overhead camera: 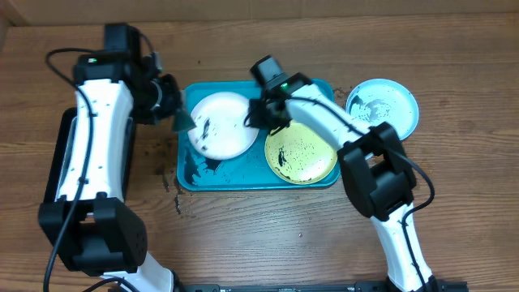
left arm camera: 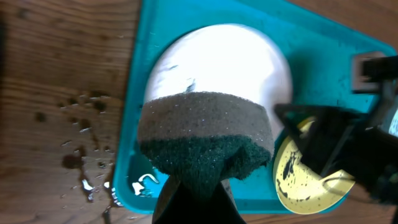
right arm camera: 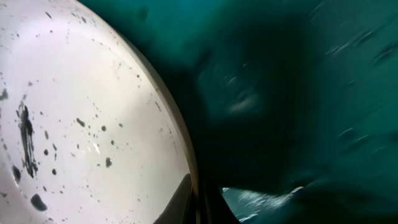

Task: Clean dirty plates on tray and stack at the side
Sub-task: 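Grip the white plate rim with the right gripper and scrub with the sponge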

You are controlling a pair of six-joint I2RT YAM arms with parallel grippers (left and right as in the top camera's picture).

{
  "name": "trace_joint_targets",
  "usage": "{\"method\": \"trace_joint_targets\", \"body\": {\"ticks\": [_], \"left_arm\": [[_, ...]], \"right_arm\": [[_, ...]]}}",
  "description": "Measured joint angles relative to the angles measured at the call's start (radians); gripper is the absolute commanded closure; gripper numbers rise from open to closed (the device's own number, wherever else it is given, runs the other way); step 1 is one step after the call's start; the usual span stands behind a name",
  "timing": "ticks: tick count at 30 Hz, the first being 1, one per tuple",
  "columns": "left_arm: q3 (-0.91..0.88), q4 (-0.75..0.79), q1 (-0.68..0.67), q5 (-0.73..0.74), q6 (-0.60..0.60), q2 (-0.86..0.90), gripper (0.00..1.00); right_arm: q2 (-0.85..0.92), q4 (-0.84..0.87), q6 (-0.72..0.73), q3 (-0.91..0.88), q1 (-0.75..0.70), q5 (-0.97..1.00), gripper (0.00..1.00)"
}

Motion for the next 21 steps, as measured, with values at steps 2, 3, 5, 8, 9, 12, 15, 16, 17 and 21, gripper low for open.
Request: {"method": "trace_joint_targets", "body": {"ticks": [2,3,5,8,9,12,15,16,17,21], "left_arm": [[-0.026,0.018,-0.028,-0.004,0.0,0.0,0.96],[-0.046,0.03,-0.042,-0.005,0.0,0.0,0.96],[-0.089,0.057,-0.063,-0.008,-0.001,0.0,0.96],[-0.159,0.107,-0.085,-0.011,-0.001,0.0,0.96],[-0.172,0.119,-0.089,-0.011,-0.001,0.0,0.96],[-0.243,0.187,-0.109,-0.011,-0.017,0.0,0.96],[-0.301,0.251,-0.118,-0.011,-0.046,0.0,0.96],[-0.319,0.275,-0.121,-0.011,-0.053,0.0,0.96],[-0.332,0.29,-0.121,-0.011,-0.057,0.0,0.96],[-0.38,0.354,-0.121,-0.011,-0.08,0.0,0.96]], "right_arm": [[0.0,-0.021,0.015,0.0,0.025,-0.005,0.96],[0.0,-0.032,0.021,0.0,0.034,-0.006,0.96],[0.0,-0.076,0.031,0.0,0.043,-0.013,0.96],[-0.002,-0.125,0.039,0.003,0.042,-0.029,0.96],[-0.002,-0.139,0.041,0.004,0.042,-0.033,0.96],[-0.002,-0.161,0.045,0.006,0.041,-0.041,0.96],[-0.002,-0.161,0.046,0.006,0.041,-0.047,0.96],[-0.002,-0.161,0.045,0.006,0.04,-0.048,0.96],[-0.002,-0.162,0.046,0.006,0.04,-0.051,0.96],[-0.002,-0.174,0.046,0.006,0.038,-0.06,0.96]]}}
